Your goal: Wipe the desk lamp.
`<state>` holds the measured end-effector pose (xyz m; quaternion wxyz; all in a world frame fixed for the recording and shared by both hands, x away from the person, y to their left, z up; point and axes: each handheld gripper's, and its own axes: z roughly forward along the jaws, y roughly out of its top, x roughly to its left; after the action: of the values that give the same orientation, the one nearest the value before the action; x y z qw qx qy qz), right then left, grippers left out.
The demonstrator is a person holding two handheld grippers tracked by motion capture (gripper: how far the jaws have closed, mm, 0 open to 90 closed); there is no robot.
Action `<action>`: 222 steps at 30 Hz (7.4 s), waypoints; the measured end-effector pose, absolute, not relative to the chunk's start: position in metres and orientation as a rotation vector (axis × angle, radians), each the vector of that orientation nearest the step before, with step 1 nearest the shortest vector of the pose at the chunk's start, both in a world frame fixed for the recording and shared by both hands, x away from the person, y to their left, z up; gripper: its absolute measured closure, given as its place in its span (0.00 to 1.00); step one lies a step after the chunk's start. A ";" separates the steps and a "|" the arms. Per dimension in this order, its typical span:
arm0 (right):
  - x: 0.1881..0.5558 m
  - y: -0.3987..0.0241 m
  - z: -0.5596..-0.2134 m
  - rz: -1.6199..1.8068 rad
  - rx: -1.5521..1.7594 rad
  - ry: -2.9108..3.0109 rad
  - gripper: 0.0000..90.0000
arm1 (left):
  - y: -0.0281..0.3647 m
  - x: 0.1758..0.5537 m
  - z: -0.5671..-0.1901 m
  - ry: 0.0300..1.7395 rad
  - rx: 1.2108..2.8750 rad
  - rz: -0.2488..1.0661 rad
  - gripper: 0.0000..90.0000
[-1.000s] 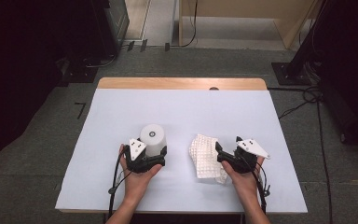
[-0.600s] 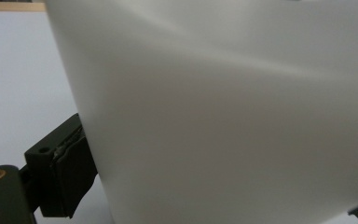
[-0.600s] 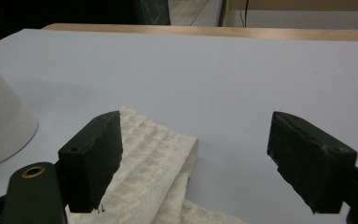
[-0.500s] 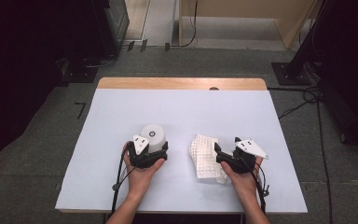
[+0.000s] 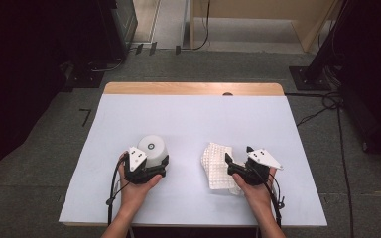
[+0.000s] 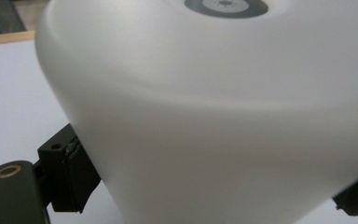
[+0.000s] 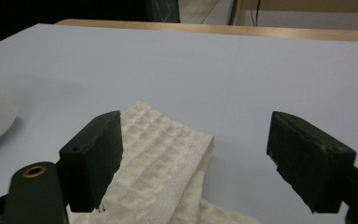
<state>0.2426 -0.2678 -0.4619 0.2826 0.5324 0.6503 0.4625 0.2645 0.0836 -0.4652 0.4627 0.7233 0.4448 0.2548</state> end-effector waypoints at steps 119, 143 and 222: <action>0.231 -0.158 -0.395 1.376 1.112 2.224 0.84 | 0.040 0.232 -0.463 0.818 1.982 0.510 0.09; 0.255 -0.164 -0.405 1.384 1.161 2.210 0.84 | 0.036 0.231 -0.462 0.755 2.005 0.536 0.09; 0.265 -0.180 -0.491 0.972 1.272 2.293 0.63 | 0.081 0.233 -0.472 0.849 1.806 0.566 0.08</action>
<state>0.2650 -0.1803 -0.4909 0.1716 0.4480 0.8078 0.3425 0.2331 0.0812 -0.4721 0.5084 0.7497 0.3525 0.2350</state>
